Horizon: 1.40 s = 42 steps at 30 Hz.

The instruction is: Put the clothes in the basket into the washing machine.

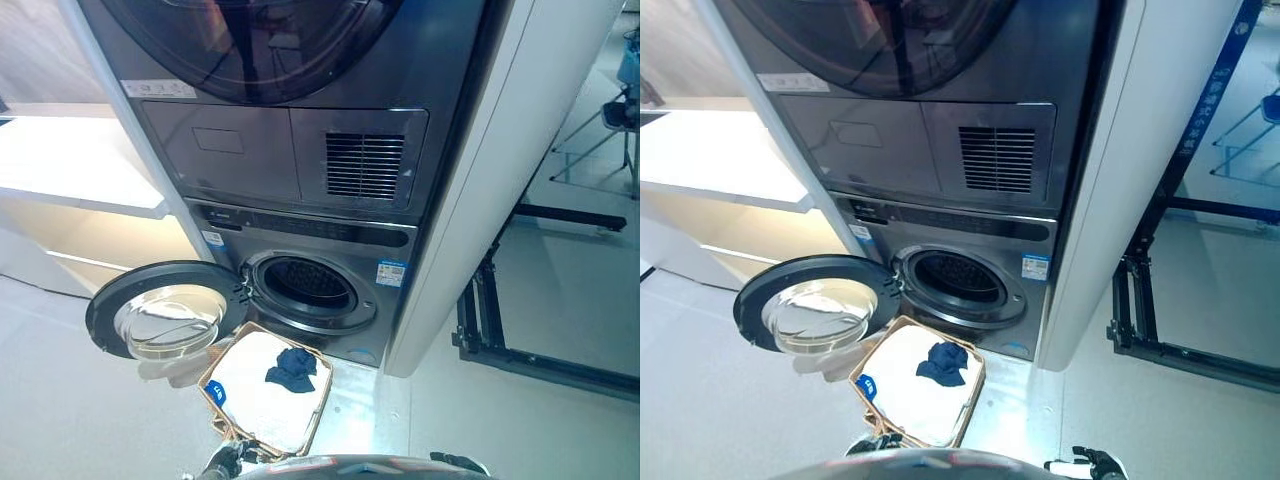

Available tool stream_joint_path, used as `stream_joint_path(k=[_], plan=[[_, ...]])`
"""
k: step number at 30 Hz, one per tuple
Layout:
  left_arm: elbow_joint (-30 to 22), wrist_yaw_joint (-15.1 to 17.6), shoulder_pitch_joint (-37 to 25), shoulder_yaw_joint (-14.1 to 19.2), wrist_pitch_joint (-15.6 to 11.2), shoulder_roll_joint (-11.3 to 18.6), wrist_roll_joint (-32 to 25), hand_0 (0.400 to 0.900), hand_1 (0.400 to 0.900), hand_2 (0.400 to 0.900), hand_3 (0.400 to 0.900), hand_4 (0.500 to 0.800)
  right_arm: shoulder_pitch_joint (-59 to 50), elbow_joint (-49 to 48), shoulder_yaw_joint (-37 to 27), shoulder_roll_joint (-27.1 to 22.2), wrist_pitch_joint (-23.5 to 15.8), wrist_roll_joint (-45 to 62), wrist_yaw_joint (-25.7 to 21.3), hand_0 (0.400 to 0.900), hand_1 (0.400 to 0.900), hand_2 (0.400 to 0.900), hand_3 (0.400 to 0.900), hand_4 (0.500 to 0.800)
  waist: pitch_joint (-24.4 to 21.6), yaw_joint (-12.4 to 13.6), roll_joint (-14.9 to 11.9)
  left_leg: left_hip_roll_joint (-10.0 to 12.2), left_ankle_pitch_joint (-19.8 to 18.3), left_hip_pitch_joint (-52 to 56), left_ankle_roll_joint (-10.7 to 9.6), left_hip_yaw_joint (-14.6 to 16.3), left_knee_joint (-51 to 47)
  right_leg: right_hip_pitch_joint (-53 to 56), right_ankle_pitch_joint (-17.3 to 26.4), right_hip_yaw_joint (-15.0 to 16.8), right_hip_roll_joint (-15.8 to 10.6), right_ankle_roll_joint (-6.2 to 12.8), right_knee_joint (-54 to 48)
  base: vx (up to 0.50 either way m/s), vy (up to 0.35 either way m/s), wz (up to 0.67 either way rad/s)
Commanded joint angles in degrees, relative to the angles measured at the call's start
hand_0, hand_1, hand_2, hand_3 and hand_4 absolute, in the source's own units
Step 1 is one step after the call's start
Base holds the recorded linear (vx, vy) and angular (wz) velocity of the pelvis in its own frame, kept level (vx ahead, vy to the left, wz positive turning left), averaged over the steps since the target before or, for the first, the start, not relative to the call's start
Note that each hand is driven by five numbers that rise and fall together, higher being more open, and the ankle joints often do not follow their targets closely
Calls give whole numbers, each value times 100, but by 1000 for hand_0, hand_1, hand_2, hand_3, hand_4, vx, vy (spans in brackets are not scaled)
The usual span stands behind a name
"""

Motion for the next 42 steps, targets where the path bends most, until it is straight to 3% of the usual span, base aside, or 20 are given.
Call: stream_joint_path(k=[1, 2, 3, 7, 18, 28, 35, 42], plan=[[-66, 333, -772, 87, -44, 439, 534, 900, 900, 900, 900, 800, -297, 272, -155, -46, -19, -59, -90, 900, 900, 900, 900, 800, 278, -2, -421, -361, -536, 54, 291, 206, 15, -319, 264, 257, 11, 138, 50, -42, 21, -17], [-184, 467, -1038, -121, -13, 588, 818, 900, 900, 900, 900, 800, -397, 305, -225, -180, -10, -38, -122, 900, 900, 900, 900, 800, 391, -33, -445, -346, -497, -90, 293, 217, 15, -470, 303, 264, 19, 140, 59, -24, 12, -11], [-184, 468, -1040, -121, -12, 588, 818, 900, 900, 900, 900, 800, -398, 306, -227, -180, -10, -38, -122, 900, 900, 900, 900, 800, 389, -31, -445, -345, -496, -95, 293, 218, 15, -476, 303, 265, 19, 140, 61, -128, 21, -13], [-496, 945, -2143, -700, 37, 986, 1360, 900, 900, 900, 900, 800, -693, 328, -370, -462, -38, 274, -272, 900, 900, 900, 900, 800, 1021, -128, -532, -335, -292, -677, 346, 174, 20, -1181, 391, 268, 39, 82, 310, -183, 27, -8], [-849, 1717, -3852, -1300, 200, 1729, 2032, 900, 900, 900, 900, 800, -556, -60, -485, -569, -218, 878, -536, 900, 900, 900, 900, 800, 1835, -390, -673, -425, -330, -2228, 400, 348, 919, -2458, 733, 450, -82, 1, 490, -109, 47, -11], [-936, 2289, -4981, -1538, 443, 1992, 2200, 900, 900, 900, 900, 800, -568, -630, -347, -436, -375, 1148, -742, 900, 900, 900, 900, 800, 2053, -582, -625, -505, -464, -3367, 451, 379, 1470, -3526, 758, 488, -89, -89, 817, -48, 9, -2], [-928, 2386, -5706, -1863, 580, 2194, 2354, 900, 900, 900, 900, 800, -453, -1022, -315, -467, -484, 1299, -793, 900, 900, 900, 900, 800, 2155, -705, -586, -565, -519, -4032, 452, 353, 1710, -4217, 677, 443, -83, -123, 1105, -8, 2, 5], [-897, 2231, -6500, -2269, 674, 2397, 2495, 900, 900, 900, 900, 800, -504, -1140, -332, -531, -513, 1555, -771, 900, 900, 900, 900, 800, 2172, -758, -505, -625, -660, -4842, 463, 357, 2146, -4975, 575, 397, -123, -138, 1451, -4, 6, 8]])
